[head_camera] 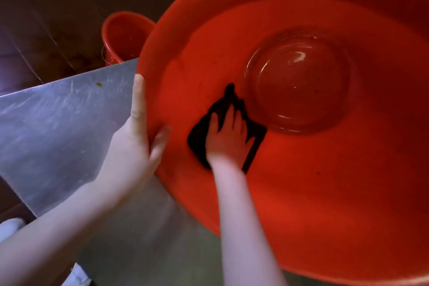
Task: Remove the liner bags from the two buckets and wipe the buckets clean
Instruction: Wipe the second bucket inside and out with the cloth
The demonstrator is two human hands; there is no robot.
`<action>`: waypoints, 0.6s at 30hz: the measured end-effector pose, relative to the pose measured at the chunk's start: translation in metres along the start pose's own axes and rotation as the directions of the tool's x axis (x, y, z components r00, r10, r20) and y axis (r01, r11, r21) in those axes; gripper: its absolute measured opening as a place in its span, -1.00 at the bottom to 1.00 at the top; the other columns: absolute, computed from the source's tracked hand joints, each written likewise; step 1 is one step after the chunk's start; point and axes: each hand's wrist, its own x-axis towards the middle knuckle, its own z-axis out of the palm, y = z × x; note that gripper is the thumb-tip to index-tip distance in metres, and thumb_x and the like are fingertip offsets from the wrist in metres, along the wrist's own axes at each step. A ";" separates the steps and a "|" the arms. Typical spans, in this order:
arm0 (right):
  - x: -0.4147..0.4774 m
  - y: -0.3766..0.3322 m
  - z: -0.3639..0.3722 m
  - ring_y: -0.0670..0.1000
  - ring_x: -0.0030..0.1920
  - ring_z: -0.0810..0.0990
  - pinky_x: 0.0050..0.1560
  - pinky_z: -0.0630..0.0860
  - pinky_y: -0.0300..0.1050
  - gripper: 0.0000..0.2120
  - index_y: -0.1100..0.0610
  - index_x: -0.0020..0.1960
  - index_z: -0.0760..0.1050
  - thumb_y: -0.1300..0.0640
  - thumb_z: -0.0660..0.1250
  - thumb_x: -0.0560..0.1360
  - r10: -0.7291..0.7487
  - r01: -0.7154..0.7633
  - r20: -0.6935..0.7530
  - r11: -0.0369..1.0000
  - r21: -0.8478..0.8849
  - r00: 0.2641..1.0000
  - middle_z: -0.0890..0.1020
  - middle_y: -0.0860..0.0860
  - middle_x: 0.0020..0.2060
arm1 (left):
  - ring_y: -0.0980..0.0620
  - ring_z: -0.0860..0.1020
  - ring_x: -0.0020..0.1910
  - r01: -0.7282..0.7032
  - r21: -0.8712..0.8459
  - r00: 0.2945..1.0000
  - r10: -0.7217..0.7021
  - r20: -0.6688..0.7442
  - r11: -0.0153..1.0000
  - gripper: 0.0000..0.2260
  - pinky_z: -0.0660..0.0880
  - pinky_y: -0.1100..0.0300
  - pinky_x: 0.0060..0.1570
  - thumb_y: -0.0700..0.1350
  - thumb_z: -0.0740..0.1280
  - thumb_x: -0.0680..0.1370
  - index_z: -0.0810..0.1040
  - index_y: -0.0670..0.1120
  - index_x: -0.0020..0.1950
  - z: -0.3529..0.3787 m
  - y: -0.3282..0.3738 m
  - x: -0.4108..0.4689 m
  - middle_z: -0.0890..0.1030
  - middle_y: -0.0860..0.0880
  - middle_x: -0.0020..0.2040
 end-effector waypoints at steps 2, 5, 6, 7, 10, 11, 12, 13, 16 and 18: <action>-0.051 -0.002 0.008 0.03 0.53 0.14 0.49 0.05 0.18 -0.40 -0.05 0.57 0.05 -0.23 0.00 0.60 -0.136 0.128 -0.090 0.988 -0.081 0.987 0.16 -0.03 0.55 | 0.14 0.52 -0.34 0.029 -0.003 1.000 -0.029 -0.010 1.000 -0.15 0.38 0.25 -0.27 -0.06 0.26 0.52 -0.34 0.38 0.46 -0.001 0.004 0.000 0.63 -0.22 0.01; -0.115 -0.014 0.017 0.06 0.44 0.35 0.39 0.30 0.23 -0.39 -0.03 0.51 0.26 -0.23 0.11 0.52 -0.278 0.268 -0.195 0.960 -0.076 0.941 0.36 -0.02 0.47 | -0.07 0.58 -0.33 0.028 0.013 0.999 -0.028 -0.018 1.000 -0.17 0.38 0.12 -0.18 -0.06 0.24 0.54 -0.35 0.40 0.45 -0.002 0.008 0.000 0.64 -0.33 -0.01; -0.122 -0.017 0.019 0.06 0.42 0.38 0.37 0.34 0.23 -0.40 -0.04 0.50 0.28 -0.23 0.12 0.51 -0.291 0.284 -0.194 0.957 -0.064 0.937 0.38 -0.02 0.45 | 0.06 0.52 -0.36 0.020 0.008 1.000 -0.020 -0.012 1.000 -0.17 0.38 0.12 -0.18 -0.08 0.24 0.56 -0.35 0.41 0.45 -0.001 0.007 0.001 0.64 -0.31 -0.02; -0.119 -0.017 0.018 0.06 0.42 0.39 0.36 0.35 0.23 -0.40 -0.04 0.49 0.29 -0.24 0.12 0.51 -0.291 0.285 -0.197 0.957 -0.056 0.936 0.39 -0.03 0.45 | 0.18 0.46 -0.36 0.024 0.004 1.000 -0.024 -0.005 1.000 -0.15 0.38 0.13 -0.19 -0.10 0.27 0.58 -0.35 0.42 0.44 -0.001 0.006 0.001 0.64 -0.30 -0.02; -0.073 -0.014 0.011 0.03 0.48 0.28 0.44 0.22 0.18 -0.42 -0.08 0.54 0.18 -0.26 0.05 0.57 -0.211 0.207 -0.182 0.978 -0.040 0.960 0.28 -0.04 0.51 | 0.12 0.44 -0.32 0.063 -0.007 0.998 -0.063 -0.011 0.998 -0.11 0.38 0.12 -0.18 -0.12 0.31 0.57 -0.35 0.45 0.42 -0.003 0.006 0.001 0.64 -0.29 -0.01; -0.051 -0.012 0.008 0.02 0.51 0.19 0.47 0.13 0.17 -0.42 -0.09 0.56 0.09 -0.26 -0.01 0.59 -0.155 0.155 -0.141 0.988 -0.012 0.978 0.20 -0.05 0.54 | 0.09 0.45 -0.31 0.074 -0.011 0.997 -0.074 -0.011 0.997 -0.13 0.38 0.12 -0.18 -0.08 0.29 0.55 -0.35 0.46 0.42 -0.003 0.007 0.001 0.64 -0.28 0.01; -0.028 -0.011 0.005 0.02 0.53 0.11 0.49 0.04 0.17 -0.43 -0.10 0.57 0.02 -0.25 -0.05 0.61 -0.090 0.093 -0.084 0.995 0.036 0.992 0.12 -0.06 0.56 | 0.10 0.47 -0.30 0.080 -0.019 0.997 -0.080 -0.011 0.997 -0.15 0.39 0.13 -0.19 -0.04 0.26 0.53 -0.35 0.46 0.41 -0.003 0.007 0.001 0.64 -0.25 0.03; -0.007 -0.009 0.001 0.03 0.54 0.06 0.50 -0.01 0.20 -0.43 -0.10 0.57 -0.01 -0.24 -0.08 0.62 -0.028 0.030 -0.026 0.996 0.088 0.999 0.08 -0.05 0.57 | 0.14 0.47 -0.31 0.088 -0.026 0.996 -0.088 -0.010 0.996 -0.17 0.39 0.16 -0.21 -0.02 0.24 0.51 -0.35 0.46 0.42 -0.004 0.007 0.001 0.64 -0.23 0.03; 0.035 -0.003 -0.011 0.08 0.54 0.05 0.49 -0.04 0.28 -0.44 -0.04 0.57 0.02 -0.21 -0.07 0.63 0.046 -0.046 0.000 0.990 0.133 0.999 0.10 -0.01 0.56 | 0.21 0.47 -0.32 0.088 -0.024 0.996 -0.087 0.005 0.996 -0.17 0.39 0.17 -0.23 -0.03 0.23 0.52 -0.35 0.45 0.42 -0.003 0.007 0.000 0.63 -0.17 0.01; 0.029 -0.001 -0.008 0.08 0.54 0.04 0.49 -0.06 0.27 -0.44 -0.03 0.58 0.00 -0.20 -0.09 0.63 0.039 -0.039 0.002 0.994 0.104 0.999 0.09 -0.01 0.56 | 0.24 0.47 -0.32 0.099 -0.029 0.995 -0.099 -0.011 0.995 -0.17 0.40 0.16 -0.22 -0.03 0.22 0.51 -0.36 0.45 0.42 -0.002 0.009 0.000 0.60 -0.08 -0.05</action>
